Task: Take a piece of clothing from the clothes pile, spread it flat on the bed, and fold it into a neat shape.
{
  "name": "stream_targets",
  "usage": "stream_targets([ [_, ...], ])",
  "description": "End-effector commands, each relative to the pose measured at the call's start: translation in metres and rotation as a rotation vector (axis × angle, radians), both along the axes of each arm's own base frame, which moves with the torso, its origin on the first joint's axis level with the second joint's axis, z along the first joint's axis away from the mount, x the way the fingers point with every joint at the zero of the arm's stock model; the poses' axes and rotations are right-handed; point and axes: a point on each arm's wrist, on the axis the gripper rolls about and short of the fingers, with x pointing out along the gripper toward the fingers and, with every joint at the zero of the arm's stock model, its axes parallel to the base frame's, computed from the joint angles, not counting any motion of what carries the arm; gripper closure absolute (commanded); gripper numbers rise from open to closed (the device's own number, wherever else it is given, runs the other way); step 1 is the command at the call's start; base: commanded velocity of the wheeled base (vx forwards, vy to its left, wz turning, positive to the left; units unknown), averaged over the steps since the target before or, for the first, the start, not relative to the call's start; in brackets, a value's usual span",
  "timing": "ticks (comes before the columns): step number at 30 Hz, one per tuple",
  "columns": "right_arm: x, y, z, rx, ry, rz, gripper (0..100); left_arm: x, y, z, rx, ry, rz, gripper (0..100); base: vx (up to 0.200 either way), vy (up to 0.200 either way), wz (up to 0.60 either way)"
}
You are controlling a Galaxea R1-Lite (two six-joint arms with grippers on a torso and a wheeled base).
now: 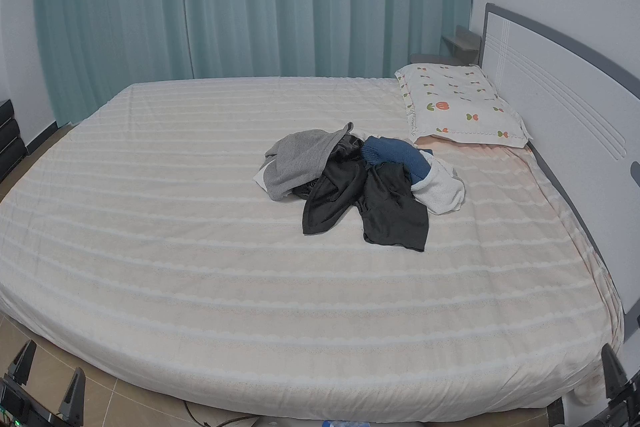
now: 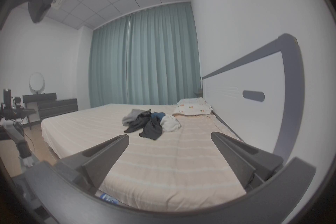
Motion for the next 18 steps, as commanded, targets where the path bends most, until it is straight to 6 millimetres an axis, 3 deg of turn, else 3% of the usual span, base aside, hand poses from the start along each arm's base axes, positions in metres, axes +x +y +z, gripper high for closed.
stream_targets([
  [1, 0.023, 0.002, 0.034, -0.020, 0.175, 0.081, 0, 0.000, 0.000, -0.004, -0.001, -0.003, 0.000, 0, 0.000, 0.000, 0.00],
  [2, 0.025, 0.002, 0.034, -0.017, 0.194, 0.086, 0, 0.000, 0.000, -0.004, -0.001, -0.003, 0.000, 0, 0.000, 0.000, 0.00],
  [7, 0.080, 0.004, 0.040, 0.010, 0.459, 0.215, 0, 0.000, 0.000, -0.004, -0.001, -0.003, 0.000, 0, 0.000, 0.000, 0.00],
  [13, 0.169, 0.017, 0.039, 0.040, 0.663, 0.297, 0, 0.000, 0.000, -0.004, -0.001, -0.003, 0.000, 0, 0.000, 0.000, 0.00],
  [14, 0.171, 0.018, 0.038, 0.041, 0.669, 0.298, 0, 0.000, 0.000, -0.004, -0.001, -0.003, 0.000, 0, 0.000, 0.000, 0.00],
  [15, 0.197, 0.022, 0.033, 0.063, 0.703, 0.298, 0, 0.000, 0.000, -0.004, -0.001, -0.003, 0.000, 0, 0.000, 0.000, 0.00],
  [16, 0.197, 0.022, 0.033, 0.063, 0.703, 0.298, 0, 0.000, 0.000, -0.004, -0.001, -0.003, 0.000, 0, 0.000, 0.000, 0.00],
  [18, 0.250, 0.034, 0.018, 0.097, 0.765, 0.306, 0, 0.000, 0.000, -0.004, -0.001, -0.003, 0.000, 0, 0.000, 0.000, 0.00],
])
